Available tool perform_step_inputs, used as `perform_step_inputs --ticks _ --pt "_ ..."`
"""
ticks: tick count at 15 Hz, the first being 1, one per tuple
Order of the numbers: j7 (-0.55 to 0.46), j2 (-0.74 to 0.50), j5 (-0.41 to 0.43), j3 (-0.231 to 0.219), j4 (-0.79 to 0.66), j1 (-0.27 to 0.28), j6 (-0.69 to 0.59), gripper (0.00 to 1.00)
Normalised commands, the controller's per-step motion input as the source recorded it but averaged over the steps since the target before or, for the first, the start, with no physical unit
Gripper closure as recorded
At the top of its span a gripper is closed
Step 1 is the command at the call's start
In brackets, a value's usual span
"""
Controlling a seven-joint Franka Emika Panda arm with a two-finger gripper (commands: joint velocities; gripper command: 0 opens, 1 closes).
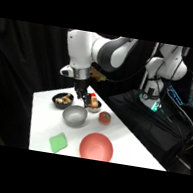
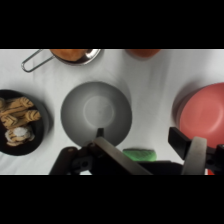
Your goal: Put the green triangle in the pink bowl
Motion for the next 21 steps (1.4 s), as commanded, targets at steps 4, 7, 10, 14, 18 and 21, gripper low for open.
perform_step_inputs --ticks 4,7,10,14,18,21 --pt "0.03 0.03 0.003 0.032 0.08 -0.015 -0.04 0.00" --pt "0.10 0.11 0.005 0.037 0.29 0.016 -0.13 0.00" --pt "0.13 0.23 0.003 0.037 0.47 0.043 -0.19 0.00" --pt "0.10 0.36 0.064 0.039 0.61 0.038 -0.25 0.00" --pt "0.05 0.44 0.115 0.042 0.70 0.023 -0.26 0.00" --pt "0.06 0.43 0.086 0.015 0.70 0.028 -0.22 0.00"
